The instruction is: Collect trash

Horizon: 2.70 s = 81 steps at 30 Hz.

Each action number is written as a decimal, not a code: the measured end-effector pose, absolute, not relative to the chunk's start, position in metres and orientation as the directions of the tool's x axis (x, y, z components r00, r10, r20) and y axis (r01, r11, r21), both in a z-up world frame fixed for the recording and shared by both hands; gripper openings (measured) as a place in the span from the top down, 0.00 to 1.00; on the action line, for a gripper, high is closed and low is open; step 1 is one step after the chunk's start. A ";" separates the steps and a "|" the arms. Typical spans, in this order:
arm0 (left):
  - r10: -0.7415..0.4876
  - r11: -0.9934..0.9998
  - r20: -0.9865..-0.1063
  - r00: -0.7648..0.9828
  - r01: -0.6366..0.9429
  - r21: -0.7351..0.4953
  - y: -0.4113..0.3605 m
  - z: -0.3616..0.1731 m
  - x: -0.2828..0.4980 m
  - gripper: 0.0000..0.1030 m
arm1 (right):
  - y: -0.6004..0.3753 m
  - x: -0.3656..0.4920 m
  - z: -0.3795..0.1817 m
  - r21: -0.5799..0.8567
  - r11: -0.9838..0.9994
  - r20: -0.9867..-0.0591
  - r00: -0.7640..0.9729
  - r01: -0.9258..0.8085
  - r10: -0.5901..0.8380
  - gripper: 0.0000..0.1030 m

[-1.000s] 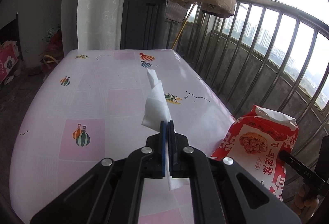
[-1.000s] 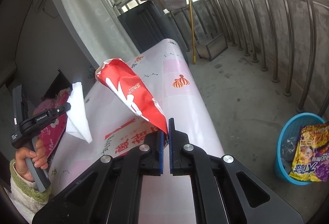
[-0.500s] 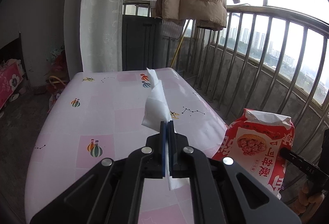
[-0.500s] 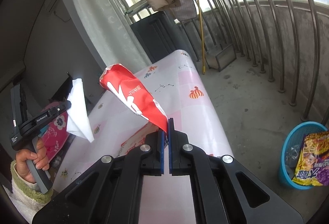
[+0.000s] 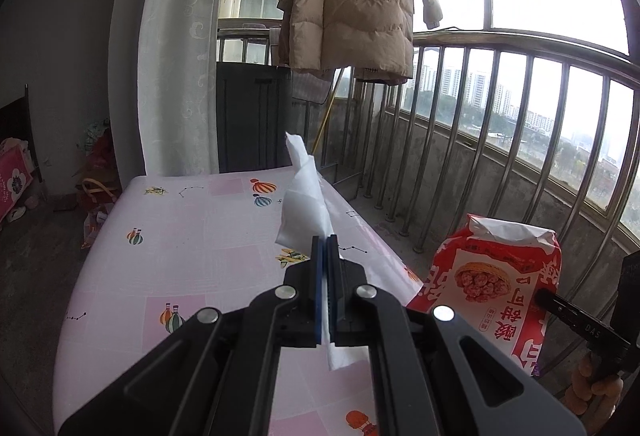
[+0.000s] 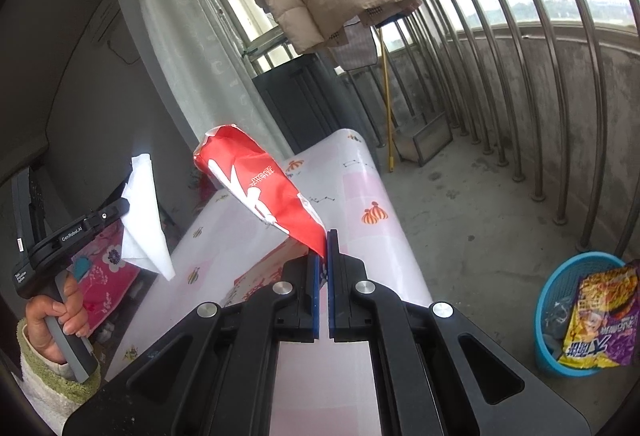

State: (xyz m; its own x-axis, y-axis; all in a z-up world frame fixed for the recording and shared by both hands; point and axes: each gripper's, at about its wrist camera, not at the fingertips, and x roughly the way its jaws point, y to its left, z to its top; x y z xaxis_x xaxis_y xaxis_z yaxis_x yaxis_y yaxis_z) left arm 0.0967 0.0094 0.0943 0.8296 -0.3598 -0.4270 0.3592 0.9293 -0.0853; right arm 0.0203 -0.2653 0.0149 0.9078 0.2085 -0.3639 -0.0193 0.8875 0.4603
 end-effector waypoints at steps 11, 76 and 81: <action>-0.653 0.733 -0.480 0.586 0.647 -0.207 -0.138 0.104 0.143 0.99 | -0.347 -0.042 -0.004 0.380 0.804 -0.393 0.866 0.458 -0.308 0.99; -0.380 0.918 -0.509 0.772 0.248 -0.310 0.007 0.089 0.052 0.06 | -0.251 0.026 0.077 0.232 0.951 -0.307 0.943 0.203 -0.126 0.10; -0.247 0.961 -0.533 0.809 0.135 -0.241 0.039 0.093 0.037 0.06 | -0.205 0.035 0.081 0.179 0.979 -0.354 0.935 0.101 -0.032 0.08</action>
